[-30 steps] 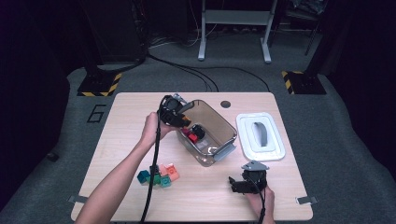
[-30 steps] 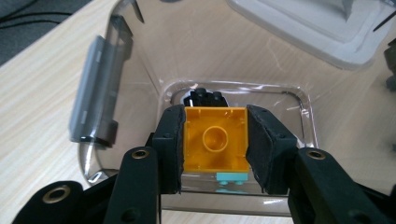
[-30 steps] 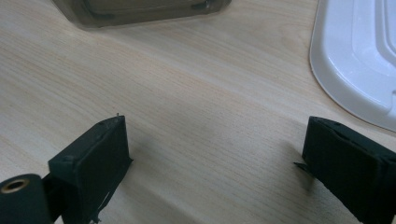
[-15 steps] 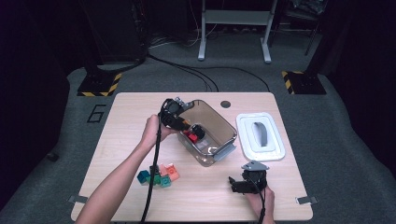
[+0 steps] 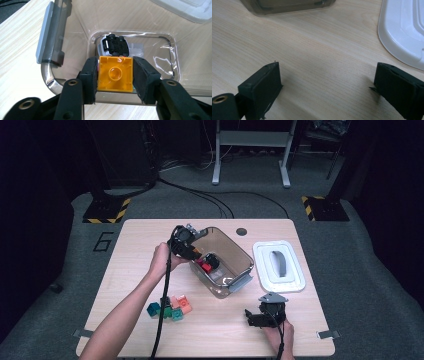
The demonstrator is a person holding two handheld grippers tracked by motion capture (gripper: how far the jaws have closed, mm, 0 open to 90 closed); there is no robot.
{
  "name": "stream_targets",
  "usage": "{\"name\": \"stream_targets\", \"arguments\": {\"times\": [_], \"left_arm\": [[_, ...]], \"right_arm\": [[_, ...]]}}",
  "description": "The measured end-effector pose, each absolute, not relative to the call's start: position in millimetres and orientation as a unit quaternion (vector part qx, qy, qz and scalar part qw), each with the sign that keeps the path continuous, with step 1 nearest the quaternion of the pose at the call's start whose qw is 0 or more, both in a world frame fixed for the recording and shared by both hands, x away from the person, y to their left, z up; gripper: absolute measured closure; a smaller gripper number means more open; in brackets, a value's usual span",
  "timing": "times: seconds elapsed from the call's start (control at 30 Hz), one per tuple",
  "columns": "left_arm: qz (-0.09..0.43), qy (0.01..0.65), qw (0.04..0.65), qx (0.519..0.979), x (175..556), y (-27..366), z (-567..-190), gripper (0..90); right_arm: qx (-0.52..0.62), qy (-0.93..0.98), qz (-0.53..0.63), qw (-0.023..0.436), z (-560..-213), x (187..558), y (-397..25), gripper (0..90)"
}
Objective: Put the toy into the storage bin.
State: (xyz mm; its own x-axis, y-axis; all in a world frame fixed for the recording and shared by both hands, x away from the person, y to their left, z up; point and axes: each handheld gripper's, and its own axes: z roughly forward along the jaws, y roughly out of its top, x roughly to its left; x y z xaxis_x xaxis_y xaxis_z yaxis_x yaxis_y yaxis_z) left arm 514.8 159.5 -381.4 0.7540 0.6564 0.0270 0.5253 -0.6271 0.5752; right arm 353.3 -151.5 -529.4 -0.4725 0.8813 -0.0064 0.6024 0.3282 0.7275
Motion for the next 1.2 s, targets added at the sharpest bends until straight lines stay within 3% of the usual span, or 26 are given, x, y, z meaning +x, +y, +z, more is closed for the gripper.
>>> {"name": "stream_targets", "arguments": {"times": [0.57, 0.8, 1.2], "left_arm": [[0.144, 0.338, 0.330, 0.870, 480.0, 197.9, -362.4, 22.0], [0.154, 0.353, 0.344, 0.856, 462.2, 227.5, -368.7, 16.5], [0.160, 0.385, 0.357, 0.836, 436.2, 274.1, -392.6, 14.7]], "right_arm": [[0.471, 0.788, 0.338, 0.205, -529.3, 353.2, -151.4, 6.4], [0.471, 0.788, 0.338, 0.206, -529.3, 353.2, -151.4, 6.4], [0.471, 0.789, 0.337, 0.205, -529.2, 353.2, -151.5, 6.4]]}}
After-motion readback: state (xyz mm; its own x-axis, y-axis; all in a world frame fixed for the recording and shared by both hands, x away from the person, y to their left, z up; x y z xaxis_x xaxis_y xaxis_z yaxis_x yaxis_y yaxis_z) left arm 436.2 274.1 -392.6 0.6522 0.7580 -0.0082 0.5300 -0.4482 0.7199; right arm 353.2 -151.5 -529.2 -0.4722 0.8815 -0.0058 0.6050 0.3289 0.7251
